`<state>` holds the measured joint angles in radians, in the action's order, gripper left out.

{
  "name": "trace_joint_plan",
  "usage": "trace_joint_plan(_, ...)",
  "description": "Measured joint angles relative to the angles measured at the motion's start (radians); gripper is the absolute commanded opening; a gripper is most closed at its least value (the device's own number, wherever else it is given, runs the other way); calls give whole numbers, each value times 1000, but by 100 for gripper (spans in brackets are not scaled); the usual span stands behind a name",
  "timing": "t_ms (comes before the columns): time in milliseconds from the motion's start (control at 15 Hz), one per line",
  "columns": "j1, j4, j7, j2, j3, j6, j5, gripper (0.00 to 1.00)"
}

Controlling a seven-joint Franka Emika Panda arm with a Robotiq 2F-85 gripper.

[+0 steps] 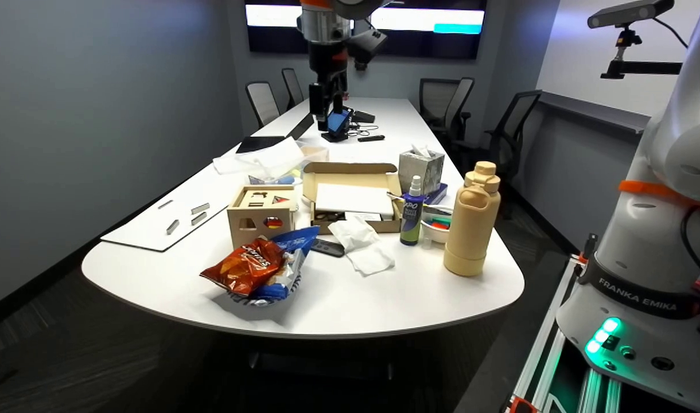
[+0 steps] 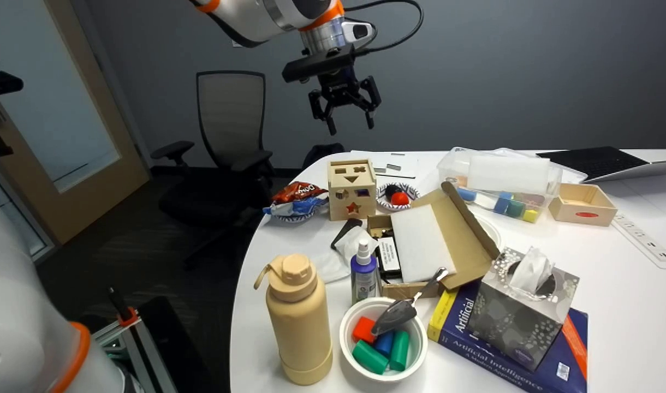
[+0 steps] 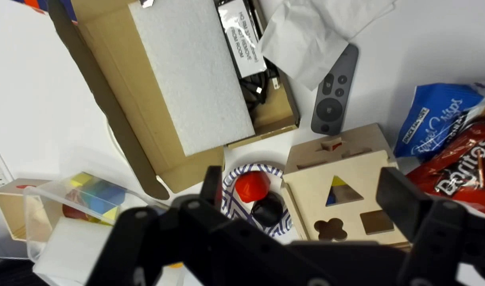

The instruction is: Open the box

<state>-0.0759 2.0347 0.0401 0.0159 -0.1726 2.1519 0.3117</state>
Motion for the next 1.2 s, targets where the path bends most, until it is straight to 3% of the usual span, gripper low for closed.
trace_joint_plan(467,-63,-272,57,266,1,-82,4,100)
trace_joint_plan(800,-110,-360,76,381,-1,-100,-7,100)
trace_joint_plan(1200,-112,-439,116,499,3,-76,-55,100)
